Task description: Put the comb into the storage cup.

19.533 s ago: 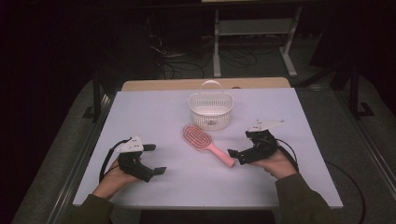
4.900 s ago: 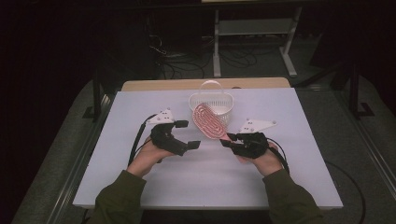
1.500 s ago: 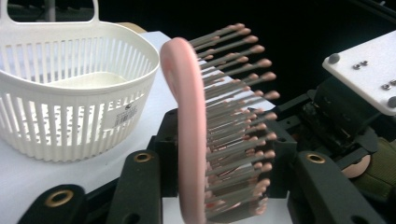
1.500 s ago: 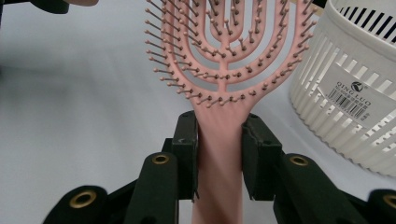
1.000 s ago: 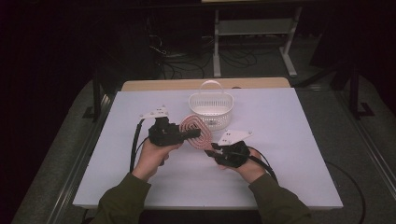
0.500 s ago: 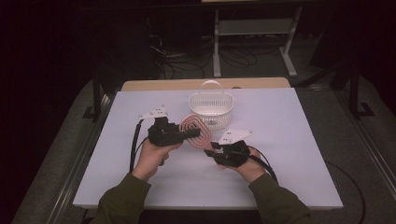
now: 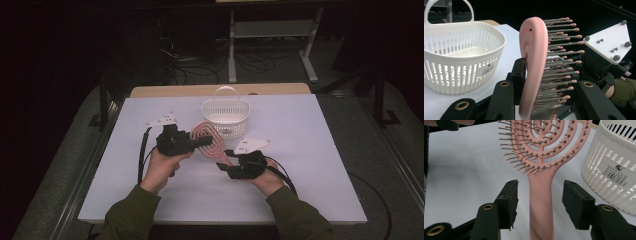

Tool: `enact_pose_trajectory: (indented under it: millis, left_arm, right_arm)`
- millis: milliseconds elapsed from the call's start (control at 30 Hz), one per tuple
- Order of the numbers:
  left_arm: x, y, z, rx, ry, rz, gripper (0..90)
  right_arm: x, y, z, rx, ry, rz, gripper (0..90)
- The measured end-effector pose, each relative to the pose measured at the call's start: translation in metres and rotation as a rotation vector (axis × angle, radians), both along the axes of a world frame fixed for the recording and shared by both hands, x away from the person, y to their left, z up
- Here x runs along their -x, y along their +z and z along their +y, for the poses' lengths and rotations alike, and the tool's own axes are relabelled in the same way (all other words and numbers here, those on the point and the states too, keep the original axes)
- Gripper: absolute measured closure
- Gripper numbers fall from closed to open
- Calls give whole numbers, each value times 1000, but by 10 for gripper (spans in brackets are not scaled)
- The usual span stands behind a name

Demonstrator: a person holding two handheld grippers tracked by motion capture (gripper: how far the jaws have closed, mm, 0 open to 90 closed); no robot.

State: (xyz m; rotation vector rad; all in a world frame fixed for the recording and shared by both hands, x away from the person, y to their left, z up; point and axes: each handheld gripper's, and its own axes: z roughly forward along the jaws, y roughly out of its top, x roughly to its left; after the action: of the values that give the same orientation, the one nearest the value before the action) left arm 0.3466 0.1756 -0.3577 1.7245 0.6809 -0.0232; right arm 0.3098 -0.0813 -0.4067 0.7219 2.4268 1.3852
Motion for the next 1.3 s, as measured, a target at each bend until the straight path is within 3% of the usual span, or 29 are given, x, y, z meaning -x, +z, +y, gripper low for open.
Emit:
enact_pose_trajectory:
  millis: [300,967,1300]
  left_arm:
    - [-1,3,7,9,27,-8,641]
    - [-3,8,25,22,70,-22,641]
    - [-4,11,34,34,93,-26,642]
  right_arm:
    - [-2,2,-3,-18,-35,7,321]
    - [-10,1,-16,-39,-77,101,110]
    - [-11,-3,-22,-3,-83,124,0]
